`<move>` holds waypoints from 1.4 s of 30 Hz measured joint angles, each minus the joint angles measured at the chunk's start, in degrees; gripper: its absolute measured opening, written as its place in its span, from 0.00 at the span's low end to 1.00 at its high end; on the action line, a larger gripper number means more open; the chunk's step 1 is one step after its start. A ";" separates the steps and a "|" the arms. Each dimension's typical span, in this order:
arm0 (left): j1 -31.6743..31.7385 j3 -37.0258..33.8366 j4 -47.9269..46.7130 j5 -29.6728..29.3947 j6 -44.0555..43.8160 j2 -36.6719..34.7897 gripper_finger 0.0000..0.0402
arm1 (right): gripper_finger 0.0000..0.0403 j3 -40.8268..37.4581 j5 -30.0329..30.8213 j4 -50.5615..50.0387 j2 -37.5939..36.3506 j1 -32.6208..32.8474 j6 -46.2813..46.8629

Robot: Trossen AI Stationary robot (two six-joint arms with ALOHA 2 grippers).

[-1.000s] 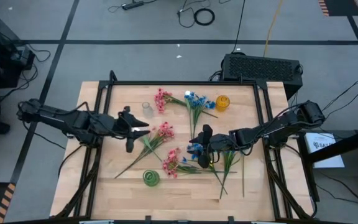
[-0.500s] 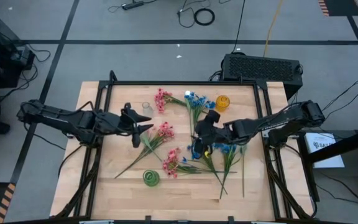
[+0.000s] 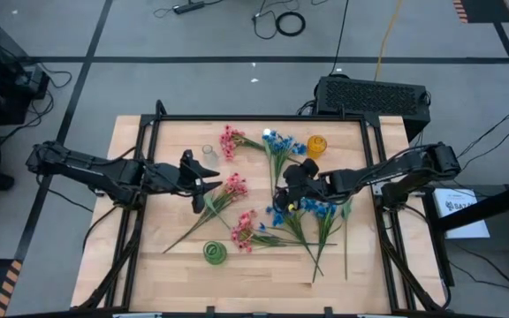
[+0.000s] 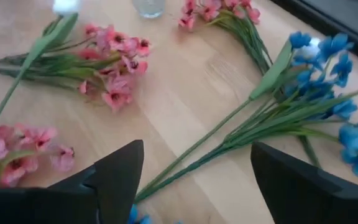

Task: Sort flowers into vase by color
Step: Put the top left blue flowers into the yellow vase

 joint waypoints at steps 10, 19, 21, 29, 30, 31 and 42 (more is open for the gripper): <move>4.04 0.00 1.33 1.51 3.77 0.00 0.36 | 0.60 -0.16 -3.12 5.89 1.36 -4.58 3.36; 6.19 0.02 2.96 1.44 4.54 -0.13 0.36 | 0.57 -0.17 -2.58 9.55 9.79 -4.55 19.51; 6.21 0.02 2.96 1.44 4.53 -0.13 0.36 | 0.58 -0.16 -2.55 9.66 11.42 -4.73 21.70; 6.19 0.02 2.90 1.44 4.51 -0.15 0.36 | 0.67 0.05 -2.81 8.35 14.91 -6.53 24.78; 6.21 0.02 2.90 1.44 4.51 -0.15 0.36 | 0.68 0.05 -2.86 8.34 15.15 -6.89 24.79; 6.21 0.02 2.88 1.44 4.52 -0.15 0.36 | 0.68 0.05 -2.89 8.37 15.31 -7.29 24.76; 6.21 0.04 2.80 1.44 4.55 -0.15 0.36 | 0.55 0.16 -4.59 7.85 18.30 -10.44 21.70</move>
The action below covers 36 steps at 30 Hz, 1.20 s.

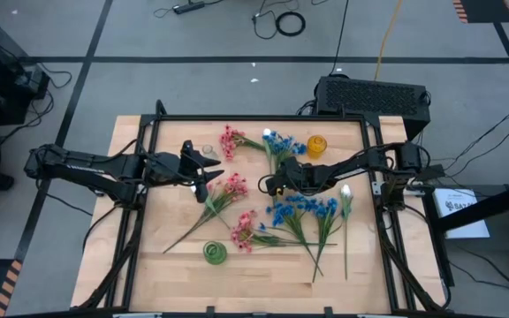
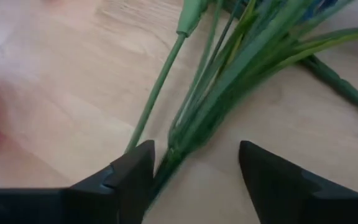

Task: Sort flowers into vase by color
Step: Put the top left blue flowers into the yellow vase

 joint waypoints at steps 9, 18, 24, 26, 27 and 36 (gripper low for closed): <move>0.00 0.00 -0.01 0.00 0.07 0.00 0.36 | 0.36 0.08 -0.99 -0.41 0.14 -0.30 -1.29; 0.00 0.00 -0.01 0.00 0.07 -0.01 0.36 | 0.07 -0.02 -1.53 -0.42 -0.03 -0.21 -1.07; -0.02 0.00 -0.27 0.00 0.05 -0.02 0.36 | 0.03 -0.13 -2.25 -0.64 -3.65 -0.07 -2.99; -0.01 0.02 -0.52 0.00 0.04 -0.02 0.36 | 0.03 -0.13 -1.69 -0.79 -5.98 -0.12 -3.91; 0.00 0.02 -0.56 0.00 0.04 -0.02 0.36 | 0.02 -0.13 -1.31 -1.10 -7.33 -0.10 -4.41; 0.00 0.02 0.71 0.55 0.05 -0.02 0.36 | 0.01 -0.11 0.04 -0.52 -22.49 0.29 -17.66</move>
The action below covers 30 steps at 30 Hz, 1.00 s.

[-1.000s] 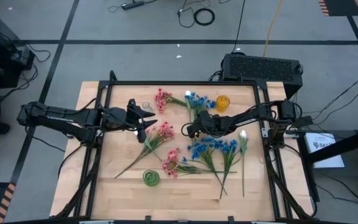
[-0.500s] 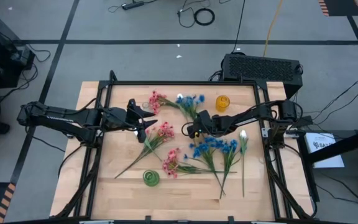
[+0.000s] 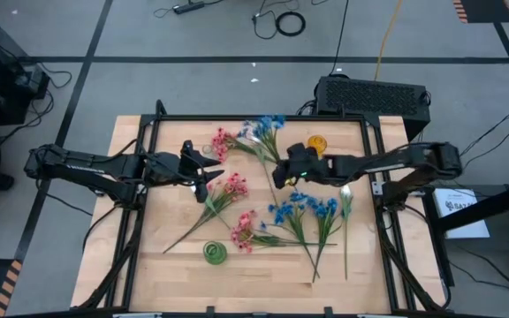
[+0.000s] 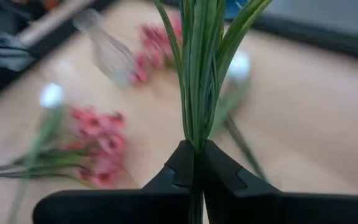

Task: Sort flowers into vase by color
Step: Put the top left blue flowers into the yellow vase

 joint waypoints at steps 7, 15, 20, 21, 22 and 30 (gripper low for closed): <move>-0.01 0.00 8.06 8.90 0.35 0.01 0.36 | 0.01 0.00 -6.58 16.37 -8.84 0.69 -19.61; -3.90 0.04 19.23 10.26 -4.02 6.61 0.36 | 0.01 -4.29 -7.52 45.54 -2.92 7.80 -23.94; -5.89 0.02 26.42 10.17 -3.27 13.99 0.36 | 0.01 -5.44 -7.38 52.86 2.63 13.39 -22.92; -6.19 0.00 27.94 10.74 -3.12 15.36 0.36 | 0.01 -5.50 -6.71 53.82 3.68 14.40 -22.93; -6.35 0.00 29.27 11.35 -3.11 16.49 0.36 | 0.01 -5.59 -6.18 54.90 4.46 15.15 -22.67; -6.83 -0.02 42.53 14.06 -2.90 22.47 0.55 | 0.01 -5.46 -5.49 64.75 4.62 17.18 -24.04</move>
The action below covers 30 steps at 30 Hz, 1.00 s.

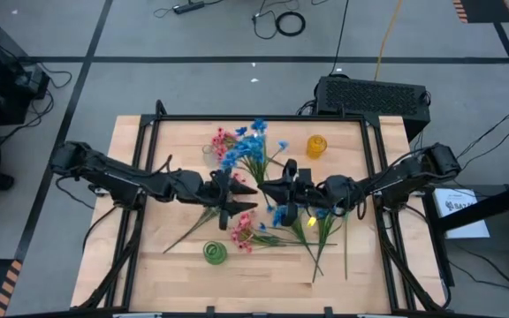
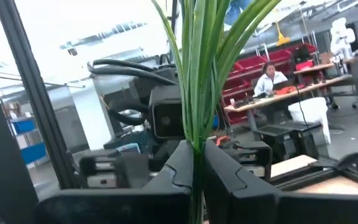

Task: Sort flowers into vase by color
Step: Put the top left blue flowers into the yellow vase

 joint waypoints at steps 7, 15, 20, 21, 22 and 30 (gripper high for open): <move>-0.32 0.00 11.42 0.88 4.32 5.17 0.79 | 0.02 -0.01 0.01 0.79 0.00 -0.07 -4.50; 0.45 0.07 14.36 1.70 5.58 6.21 0.83 | 0.03 -0.01 0.01 1.12 0.00 -0.07 -4.78; 1.75 0.07 15.27 1.63 2.80 6.23 0.83 | 0.03 -0.01 0.01 1.13 0.00 -0.04 -4.56; 1.98 0.07 15.64 1.60 2.79 6.23 0.83 | 0.03 -0.01 0.01 1.07 0.00 -0.04 -4.56; 2.05 0.07 16.12 1.43 2.81 6.23 0.83 | 0.03 -0.01 0.01 1.02 0.00 -0.04 -4.56; 2.93 0.44 22.52 2.10 2.22 10.98 0.83 | 0.03 -0.01 0.35 0.98 0.00 -0.11 -4.97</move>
